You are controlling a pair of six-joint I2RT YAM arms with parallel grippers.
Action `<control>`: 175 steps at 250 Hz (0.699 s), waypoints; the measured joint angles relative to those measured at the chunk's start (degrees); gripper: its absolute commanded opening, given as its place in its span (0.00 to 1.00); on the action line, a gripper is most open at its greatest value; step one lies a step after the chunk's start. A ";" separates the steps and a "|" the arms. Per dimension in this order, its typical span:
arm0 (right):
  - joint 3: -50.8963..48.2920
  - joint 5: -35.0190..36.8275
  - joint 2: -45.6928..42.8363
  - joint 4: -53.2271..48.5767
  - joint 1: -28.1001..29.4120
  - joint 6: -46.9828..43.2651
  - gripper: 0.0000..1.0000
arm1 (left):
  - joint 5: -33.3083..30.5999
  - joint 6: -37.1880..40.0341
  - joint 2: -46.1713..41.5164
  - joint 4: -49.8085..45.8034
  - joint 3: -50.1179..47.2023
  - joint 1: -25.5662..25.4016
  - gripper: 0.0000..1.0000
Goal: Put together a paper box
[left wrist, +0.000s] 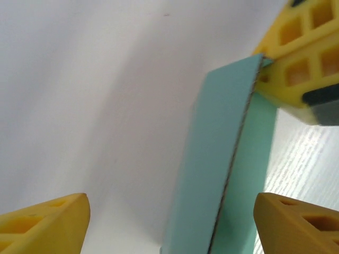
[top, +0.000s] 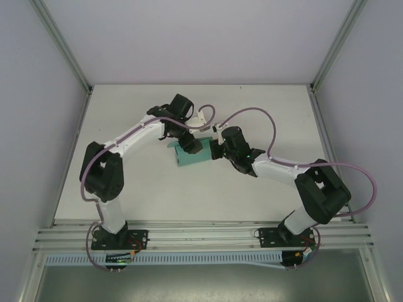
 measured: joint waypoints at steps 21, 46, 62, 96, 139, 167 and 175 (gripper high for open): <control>1.55 1.90 -0.02 -3.08 0.98 0.66 0.00 | -5.22 -7.54 -5.51 1.92 -4.98 0.13 0.76; 3.87 4.24 0.72 -6.58 2.21 2.10 0.00 | -9.64 -16.04 -13.33 2.95 -11.58 0.57 0.73; 5.92 5.33 1.75 -9.05 2.67 3.13 0.00 | -11.32 -19.87 -17.33 3.17 -14.53 0.76 0.66; 9.81 6.82 3.63 -13.60 3.30 4.42 0.00 | -13.44 -24.48 -20.00 3.34 -17.07 1.05 0.56; 11.74 7.19 4.17 -17.05 3.39 4.57 0.00 | -12.66 -23.28 -17.84 4.61 -17.73 3.50 0.51; 13.03 7.19 4.74 -18.91 3.39 4.55 0.00 | -7.34 -18.75 -17.29 6.10 -17.73 7.19 0.59; 13.31 7.21 4.85 -19.34 3.39 4.52 0.00 | -5.66 -17.31 -17.31 6.56 -17.73 8.15 0.59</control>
